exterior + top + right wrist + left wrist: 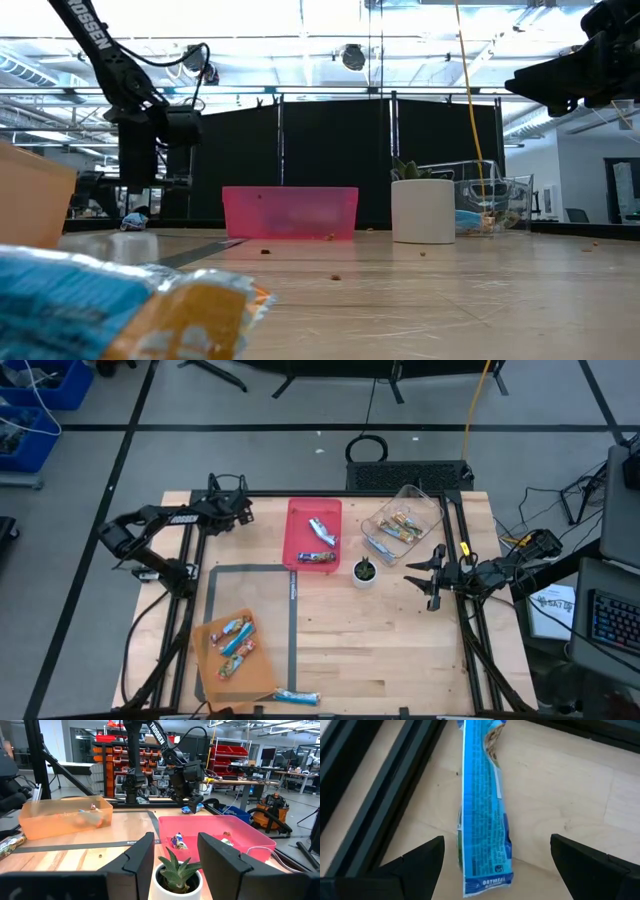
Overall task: Pick and place Granola Bars by type
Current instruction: Put the blue granola bar into the red bin
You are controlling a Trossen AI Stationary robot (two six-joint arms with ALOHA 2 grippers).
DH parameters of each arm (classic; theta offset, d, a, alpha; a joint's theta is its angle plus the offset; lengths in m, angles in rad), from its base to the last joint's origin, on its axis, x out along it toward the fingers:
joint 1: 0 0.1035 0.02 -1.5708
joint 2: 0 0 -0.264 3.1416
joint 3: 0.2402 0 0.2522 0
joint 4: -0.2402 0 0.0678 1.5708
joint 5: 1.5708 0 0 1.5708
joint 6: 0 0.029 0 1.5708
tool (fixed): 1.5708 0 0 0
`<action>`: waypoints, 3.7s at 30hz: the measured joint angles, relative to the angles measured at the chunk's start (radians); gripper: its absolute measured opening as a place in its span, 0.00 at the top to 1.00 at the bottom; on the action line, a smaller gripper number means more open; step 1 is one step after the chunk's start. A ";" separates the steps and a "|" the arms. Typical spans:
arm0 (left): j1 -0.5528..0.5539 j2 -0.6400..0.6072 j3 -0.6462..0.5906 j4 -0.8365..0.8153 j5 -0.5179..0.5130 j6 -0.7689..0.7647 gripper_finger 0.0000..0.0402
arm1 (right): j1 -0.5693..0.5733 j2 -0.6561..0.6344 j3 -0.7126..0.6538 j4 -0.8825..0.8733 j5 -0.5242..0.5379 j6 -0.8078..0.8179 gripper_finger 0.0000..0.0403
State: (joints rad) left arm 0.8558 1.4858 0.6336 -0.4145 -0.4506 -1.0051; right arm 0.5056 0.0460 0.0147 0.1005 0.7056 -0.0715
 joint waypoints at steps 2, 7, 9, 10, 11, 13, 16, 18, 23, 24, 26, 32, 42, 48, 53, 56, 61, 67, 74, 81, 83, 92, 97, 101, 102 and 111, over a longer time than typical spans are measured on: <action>0.000 -0.010 -0.016 0.017 0.006 -0.003 0.10 | 0.000 0.000 0.000 0.000 0.000 0.000 0.65; 0.000 -0.025 -0.050 0.072 0.004 0.002 0.10 | 0.000 0.000 0.000 0.000 0.000 0.000 0.65; 0.000 -0.028 -0.054 0.078 0.004 0.009 0.10 | 0.000 0.000 0.000 0.000 0.000 0.000 0.65; 0.000 -0.029 -0.054 0.078 0.003 0.011 0.10 | 0.000 0.000 0.000 0.000 0.000 0.000 0.65; 0.000 -0.028 -0.054 0.080 0.002 0.011 0.10 | 0.000 0.000 0.000 0.000 0.000 0.000 0.65; 0.000 -0.028 -0.054 0.080 0.000 0.011 0.10 | 0.000 0.000 0.000 0.000 0.000 0.000 0.65; 0.000 -0.028 -0.054 0.080 -0.004 0.007 0.11 | 0.000 0.000 0.000 0.000 0.000 0.000 0.65; 0.000 -0.028 -0.054 0.080 -0.004 -0.002 0.12 | 0.000 0.000 0.000 0.000 0.000 0.000 0.65; -0.006 -0.028 -0.054 0.095 -0.004 -0.019 0.25 | 0.000 0.000 0.000 0.000 0.000 0.000 0.65; -0.007 -0.028 -0.054 0.096 -0.004 -0.019 0.28 | 0.000 0.000 0.000 0.000 0.000 0.000 0.65; -0.008 -0.026 -0.054 0.095 -0.006 -0.019 0.35 | 0.000 0.000 0.000 0.000 0.000 0.000 0.65; -0.008 -0.026 -0.054 0.095 -0.009 -0.018 0.53 | 0.000 0.000 0.000 0.000 0.000 0.000 0.65; -0.001 -0.013 -0.054 0.081 -0.003 0.017 0.88 | 0.000 0.000 0.000 0.000 0.000 0.000 0.65; 0.000 0.011 -0.079 0.114 0.014 0.033 0.97 | 0.000 0.000 0.000 0.000 0.000 0.000 0.65; 0.001 0.010 -0.076 0.108 0.033 0.035 0.98 | 0.000 0.000 0.000 0.000 0.000 0.000 0.65; -0.007 -0.007 -0.069 0.104 0.053 0.047 0.99 | 0.000 0.000 0.000 0.000 0.000 0.000 0.65; -0.016 -0.054 -0.055 0.079 0.101 0.054 0.99 | 0.000 0.000 0.000 0.000 0.000 0.000 0.65; -0.021 -0.095 -0.035 0.022 0.118 0.065 0.99 | 0.000 0.000 0.000 0.000 0.000 0.000 0.65; -0.055 -0.156 0.011 0.023 0.114 0.146 0.99 | 0.000 0.000 0.000 0.000 0.000 0.000 0.65; -0.126 -0.190 0.109 0.013 0.159 0.319 0.99 | 0.000 0.000 0.000 0.000 0.000 0.000 0.65; -0.152 -0.192 0.143 0.012 0.186 0.378 0.99 | 0.000 0.000 0.000 0.000 0.000 0.000 0.65; -0.255 -0.192 0.321 -0.035 0.244 0.623 0.99 | 0.000 0.000 0.000 0.000 0.000 0.000 0.65; -0.280 -0.192 0.416 -0.045 0.244 0.790 0.99 | 0.000 0.000 0.000 0.000 0.000 0.000 0.65; -0.285 -0.192 0.484 -0.048 0.274 0.935 0.99 | 0.000 0.000 0.000 0.000 0.000 0.000 0.65; -0.285 -0.191 0.499 -0.050 0.286 0.973 0.99 | 0.000 0.000 0.000 0.000 0.000 0.000 0.65; -0.292 -0.177 0.585 -0.078 0.458 1.249 0.99 | 0.000 0.000 0.000 0.000 0.000 0.000 0.65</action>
State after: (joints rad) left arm 0.5636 1.3090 1.2190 -0.4927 0.0078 0.2435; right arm 0.5056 0.0460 0.0147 0.1001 0.7055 -0.0717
